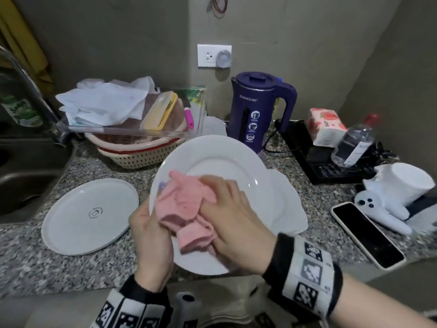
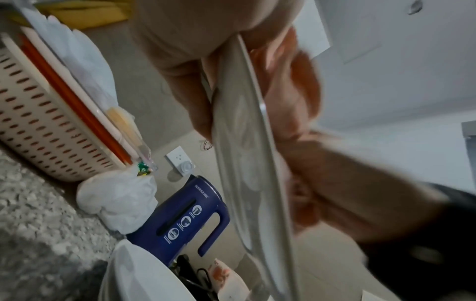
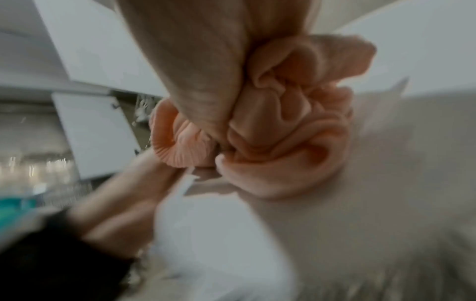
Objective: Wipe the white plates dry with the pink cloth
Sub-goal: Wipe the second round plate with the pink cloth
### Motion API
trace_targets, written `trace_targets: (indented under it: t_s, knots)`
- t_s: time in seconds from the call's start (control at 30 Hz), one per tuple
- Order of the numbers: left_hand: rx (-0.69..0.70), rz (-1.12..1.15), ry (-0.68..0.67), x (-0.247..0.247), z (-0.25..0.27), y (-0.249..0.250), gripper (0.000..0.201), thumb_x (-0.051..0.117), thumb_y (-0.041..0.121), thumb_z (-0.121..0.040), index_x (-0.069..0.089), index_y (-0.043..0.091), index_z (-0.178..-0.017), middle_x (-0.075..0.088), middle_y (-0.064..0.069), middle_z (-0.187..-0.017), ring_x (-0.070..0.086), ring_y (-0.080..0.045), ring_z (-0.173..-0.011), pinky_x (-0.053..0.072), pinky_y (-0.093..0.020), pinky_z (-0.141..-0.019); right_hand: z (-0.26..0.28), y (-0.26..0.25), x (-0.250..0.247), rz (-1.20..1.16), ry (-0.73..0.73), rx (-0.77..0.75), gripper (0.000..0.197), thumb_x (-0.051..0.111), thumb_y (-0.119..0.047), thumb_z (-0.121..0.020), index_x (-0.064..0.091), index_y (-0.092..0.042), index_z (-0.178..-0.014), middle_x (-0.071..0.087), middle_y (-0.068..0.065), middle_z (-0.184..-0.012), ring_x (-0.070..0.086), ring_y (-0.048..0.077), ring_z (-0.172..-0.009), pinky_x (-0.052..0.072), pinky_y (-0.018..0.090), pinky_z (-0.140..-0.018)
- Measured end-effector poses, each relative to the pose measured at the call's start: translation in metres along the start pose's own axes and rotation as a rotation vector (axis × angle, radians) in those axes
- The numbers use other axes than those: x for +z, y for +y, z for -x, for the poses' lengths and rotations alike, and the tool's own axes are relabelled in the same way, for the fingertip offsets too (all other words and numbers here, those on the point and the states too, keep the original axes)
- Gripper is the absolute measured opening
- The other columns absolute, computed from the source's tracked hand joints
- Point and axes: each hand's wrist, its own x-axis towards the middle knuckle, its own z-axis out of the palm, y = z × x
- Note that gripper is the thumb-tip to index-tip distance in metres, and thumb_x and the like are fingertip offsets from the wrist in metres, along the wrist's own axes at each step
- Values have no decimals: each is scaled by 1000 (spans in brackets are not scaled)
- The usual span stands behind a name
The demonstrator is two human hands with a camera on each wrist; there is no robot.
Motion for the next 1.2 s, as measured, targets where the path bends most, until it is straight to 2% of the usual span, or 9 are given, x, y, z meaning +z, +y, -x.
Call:
trace_targets:
  t_s: [0.13, 0.23, 0.3, 0.4, 0.53, 0.7, 0.9, 1.1, 1.2]
  knots:
    - [-1, 120, 35, 1, -1, 8, 25, 55, 18, -96, 74, 23, -80, 73, 16, -74, 66, 1, -71, 53, -16, -64, -15, 39, -17, 282, 170, 243, 81, 68, -52, -68, 31, -24, -135, 20, 0, -136, 30, 25, -111, 41, 43, -75]
    - [38, 18, -29, 4, 2, 7, 52, 54, 2, -95, 64, 26, -50, 57, 21, -50, 48, 6, -50, 41, -10, -49, 1, 12, 22, 425, 119, 206, 113, 81, -61, -24, 49, -6, -117, 34, 16, -127, 43, 35, -107, 53, 48, -60]
    - [55, -66, -45, 0, 1, 1, 52, 53, -12, -89, 59, 25, -54, 53, 17, -46, 43, 2, -49, 37, -11, -45, 9, -7, 44, 405, 95, 57, 108, 83, -56, -34, 50, -10, -126, 31, 18, -136, 34, 36, -123, 53, 55, -73]
    - [51, -2, -13, -6, 1, -3, 40, 58, 9, -93, 67, 23, -57, 57, 16, -53, 48, 1, -55, 40, -17, -48, -11, 17, 12, 365, 216, 19, 82, 61, -48, -70, 28, -18, -139, 21, 10, -148, 23, 35, -136, 35, 60, -100]
    - [38, 116, -6, -2, 7, 13, 26, 60, 34, -81, 75, 31, -59, 65, 18, -58, 57, 3, -59, 48, -13, -57, -32, 64, -60, 90, 223, 238, 69, 67, -38, -73, 38, -22, -134, 49, 10, -119, 49, 34, -106, 47, 49, -84]
    - [41, 112, -13, -6, 11, 17, 32, 60, 28, -86, 75, 30, -58, 64, 18, -57, 56, 3, -57, 47, -12, -56, -6, 82, -69, -964, 275, 481, 48, 77, 7, -68, 62, -22, -103, 72, -2, -95, 68, 10, -90, 54, 27, -83]
    - [21, 82, -25, -3, 13, 12, 26, 58, 27, -89, 79, 32, -75, 74, 16, -78, 65, 1, -74, 52, -15, -66, 30, 71, -29, -1855, 638, 707, 19, 65, -16, -74, 72, -4, -88, 73, 11, -84, 70, 18, -72, 58, 27, -63]
    - [5, 144, 185, 11, 6, 8, 31, 59, 26, -96, 67, 6, -118, 72, -4, -111, 68, -23, -105, 57, -34, -86, 44, 39, 15, -1410, 825, 841, 37, 73, -10, -75, 65, -2, -110, 72, 16, -102, 69, 32, -94, 56, 42, -82]
    - [25, 129, 186, 15, 1, 11, 32, 58, 23, -97, 65, 4, -121, 73, 1, -107, 69, -18, -100, 57, -30, -82, 41, 32, 27, -1349, 868, 878, 22, 71, -4, -82, 67, 1, -104, 73, 15, -98, 69, 31, -95, 55, 43, -88]
